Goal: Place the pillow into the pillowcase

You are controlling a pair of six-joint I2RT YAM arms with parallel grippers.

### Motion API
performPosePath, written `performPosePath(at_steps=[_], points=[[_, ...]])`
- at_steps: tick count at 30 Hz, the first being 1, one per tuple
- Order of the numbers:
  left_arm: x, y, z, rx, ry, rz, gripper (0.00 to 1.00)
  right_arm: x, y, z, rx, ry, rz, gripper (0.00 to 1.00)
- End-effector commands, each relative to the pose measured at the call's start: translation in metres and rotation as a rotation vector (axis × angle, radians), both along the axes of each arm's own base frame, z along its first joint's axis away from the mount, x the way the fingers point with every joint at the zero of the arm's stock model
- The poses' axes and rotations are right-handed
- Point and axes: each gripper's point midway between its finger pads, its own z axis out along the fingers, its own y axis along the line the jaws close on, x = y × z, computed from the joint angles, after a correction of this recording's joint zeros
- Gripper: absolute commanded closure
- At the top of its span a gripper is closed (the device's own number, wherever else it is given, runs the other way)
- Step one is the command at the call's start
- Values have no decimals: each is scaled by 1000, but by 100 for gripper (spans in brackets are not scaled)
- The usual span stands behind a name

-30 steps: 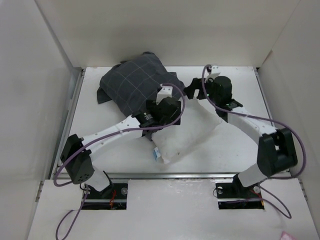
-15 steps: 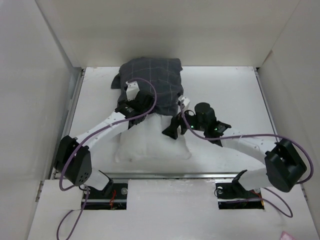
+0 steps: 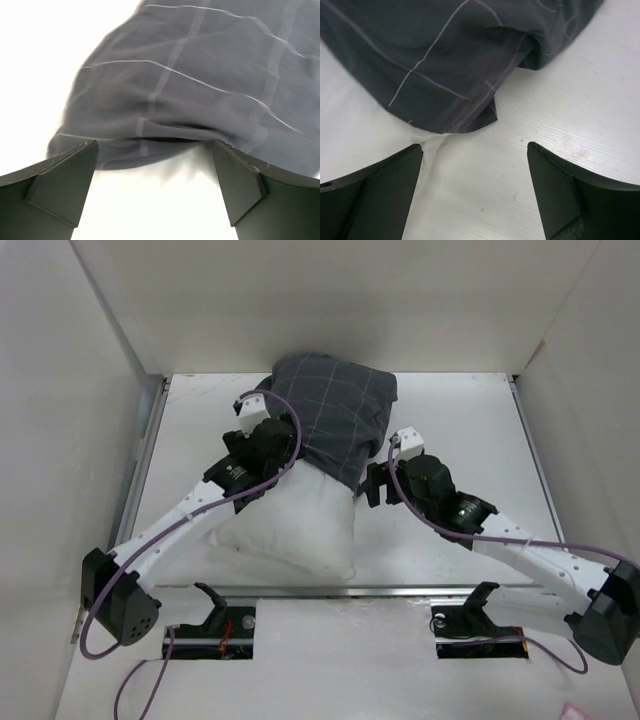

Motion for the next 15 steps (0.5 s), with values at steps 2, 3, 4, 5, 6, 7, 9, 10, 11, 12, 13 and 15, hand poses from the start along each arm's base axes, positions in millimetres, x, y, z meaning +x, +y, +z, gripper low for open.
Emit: performPosePath(at_steps=[2,3,4,5,6,7,9,10,11,12,13,15], points=[[-26,-25,29,15,-65,-169,2,1,-28,-13,-34,11,-139,9],[-31,-30,26,27,-53,-200,2,1,-25,-19,-35,20,-128,9],[-41,-38,29,40,-45,-250,2,3,-20,-18,-28,12,-109,11],[-46,-41,33,45,-49,-272,2,-1,-11,-26,-21,37,-63,11],[-53,-47,30,57,-37,-306,2,-1,-7,-32,-21,48,-46,11],[-58,-51,37,57,-47,-330,2,1,-1,-41,-26,66,-28,11],[-75,-67,38,54,-31,-423,2,4,10,-47,-1,70,-6,12],[-80,-72,42,47,-30,-449,2,6,13,-60,-13,97,-11,12],[-90,-78,41,54,-12,-489,2,10,14,-61,-13,104,-26,12],[-95,-81,33,73,17,-511,0,13,17,-62,-13,104,-26,12],[-99,-84,32,64,33,-512,0,13,20,-66,-11,112,-14,12],[-111,-92,22,82,80,-540,0,13,31,-67,-7,90,29,12]])
